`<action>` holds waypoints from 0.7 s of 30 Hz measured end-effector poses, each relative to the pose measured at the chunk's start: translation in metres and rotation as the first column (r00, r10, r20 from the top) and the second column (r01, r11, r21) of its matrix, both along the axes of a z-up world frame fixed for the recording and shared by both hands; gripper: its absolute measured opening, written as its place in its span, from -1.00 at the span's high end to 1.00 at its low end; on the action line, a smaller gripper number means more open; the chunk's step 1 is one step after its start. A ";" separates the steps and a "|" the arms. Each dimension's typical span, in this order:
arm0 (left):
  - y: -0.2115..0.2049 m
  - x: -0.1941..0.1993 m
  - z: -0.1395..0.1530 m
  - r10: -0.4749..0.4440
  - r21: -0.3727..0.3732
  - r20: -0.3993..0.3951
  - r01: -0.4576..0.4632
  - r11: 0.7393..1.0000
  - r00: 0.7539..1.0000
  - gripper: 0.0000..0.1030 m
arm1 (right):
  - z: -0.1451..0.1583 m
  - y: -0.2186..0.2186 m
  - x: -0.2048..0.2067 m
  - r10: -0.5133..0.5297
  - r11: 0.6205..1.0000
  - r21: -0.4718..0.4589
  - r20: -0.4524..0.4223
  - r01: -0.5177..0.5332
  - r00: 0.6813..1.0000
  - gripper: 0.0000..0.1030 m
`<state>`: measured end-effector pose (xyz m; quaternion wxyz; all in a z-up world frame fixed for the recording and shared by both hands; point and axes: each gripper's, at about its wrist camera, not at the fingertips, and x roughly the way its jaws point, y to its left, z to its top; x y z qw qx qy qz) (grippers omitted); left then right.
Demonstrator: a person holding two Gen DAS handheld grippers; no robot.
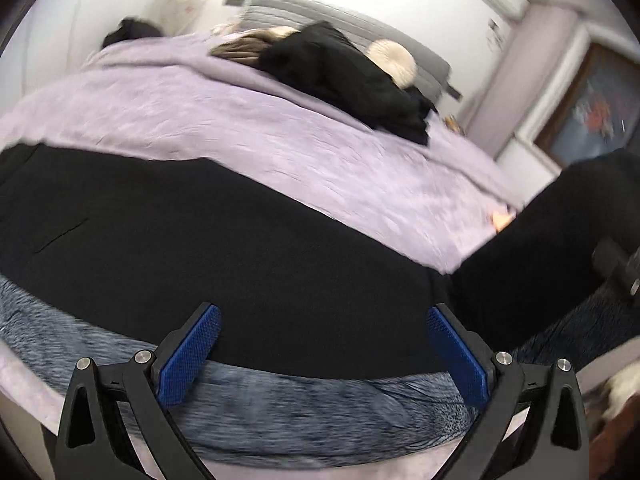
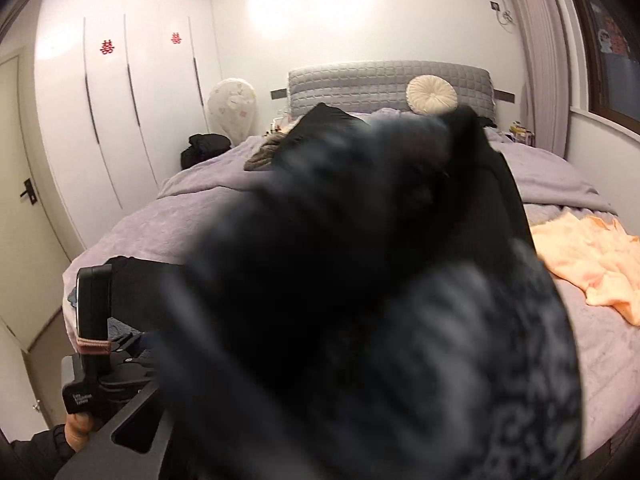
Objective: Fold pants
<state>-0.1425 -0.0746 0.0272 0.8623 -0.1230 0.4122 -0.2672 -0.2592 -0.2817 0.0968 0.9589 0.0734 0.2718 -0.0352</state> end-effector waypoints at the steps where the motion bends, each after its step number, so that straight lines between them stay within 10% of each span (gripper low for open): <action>1: 0.013 0.004 0.000 0.025 -0.030 -0.015 -0.026 0.999 1.000 -1.00 | -0.001 0.010 0.006 0.017 1.000 0.003 -0.001 -0.017 1.000 0.69; 13: 0.112 0.026 -0.017 0.225 -0.114 -0.077 -0.232 0.966 0.971 -1.00 | -0.097 0.121 0.107 0.150 0.982 -0.076 -0.253 -0.175 0.956 0.63; 19: 0.153 0.033 -0.013 0.321 -0.141 -0.095 -0.332 0.932 0.942 -1.00 | -0.096 0.136 0.105 0.242 0.953 -0.097 -0.323 -0.286 0.915 -0.47; 21: 0.163 0.035 -0.009 0.337 -0.145 -0.102 -0.349 0.926 0.936 -1.00 | -0.084 0.136 0.089 0.280 0.944 -0.091 -0.283 -0.316 0.917 -0.52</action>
